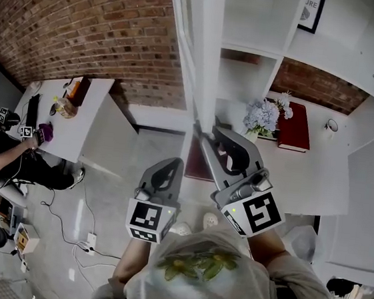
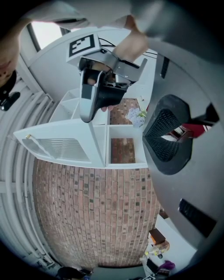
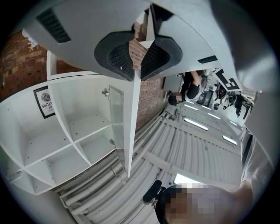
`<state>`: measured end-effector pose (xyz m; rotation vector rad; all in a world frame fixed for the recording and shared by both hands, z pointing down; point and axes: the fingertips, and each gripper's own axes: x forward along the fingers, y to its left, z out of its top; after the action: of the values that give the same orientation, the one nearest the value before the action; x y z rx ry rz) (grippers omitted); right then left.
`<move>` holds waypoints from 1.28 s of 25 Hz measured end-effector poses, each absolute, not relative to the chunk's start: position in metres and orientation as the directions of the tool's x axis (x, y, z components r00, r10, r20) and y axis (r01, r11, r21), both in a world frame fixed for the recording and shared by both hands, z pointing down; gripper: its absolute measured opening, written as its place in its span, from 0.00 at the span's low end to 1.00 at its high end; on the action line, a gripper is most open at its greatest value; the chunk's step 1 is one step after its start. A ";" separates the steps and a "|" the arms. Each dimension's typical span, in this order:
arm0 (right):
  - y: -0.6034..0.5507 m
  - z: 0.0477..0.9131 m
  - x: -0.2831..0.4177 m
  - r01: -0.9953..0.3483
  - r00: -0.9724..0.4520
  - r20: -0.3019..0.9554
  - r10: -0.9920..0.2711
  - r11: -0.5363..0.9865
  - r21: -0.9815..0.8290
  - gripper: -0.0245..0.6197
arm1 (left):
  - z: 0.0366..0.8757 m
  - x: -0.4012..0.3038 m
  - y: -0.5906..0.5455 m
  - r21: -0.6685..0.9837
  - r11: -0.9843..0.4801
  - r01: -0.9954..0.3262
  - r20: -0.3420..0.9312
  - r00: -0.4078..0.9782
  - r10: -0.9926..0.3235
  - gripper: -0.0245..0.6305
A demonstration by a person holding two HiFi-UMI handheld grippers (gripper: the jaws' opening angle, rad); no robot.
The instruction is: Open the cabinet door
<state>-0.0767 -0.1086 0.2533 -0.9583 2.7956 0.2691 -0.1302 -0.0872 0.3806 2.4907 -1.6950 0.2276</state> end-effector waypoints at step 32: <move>-0.098 0.254 -0.115 -0.608 -0.790 -0.191 -0.583 0.785 0.119 0.14 | 0.384 -0.165 -0.069 0.039 -0.335 -0.941 0.192 0.337 -0.922 0.05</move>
<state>-0.1154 -0.0985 0.2537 -0.9497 2.8308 0.2619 -0.1647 -0.0692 0.3837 2.4476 -1.7192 0.2036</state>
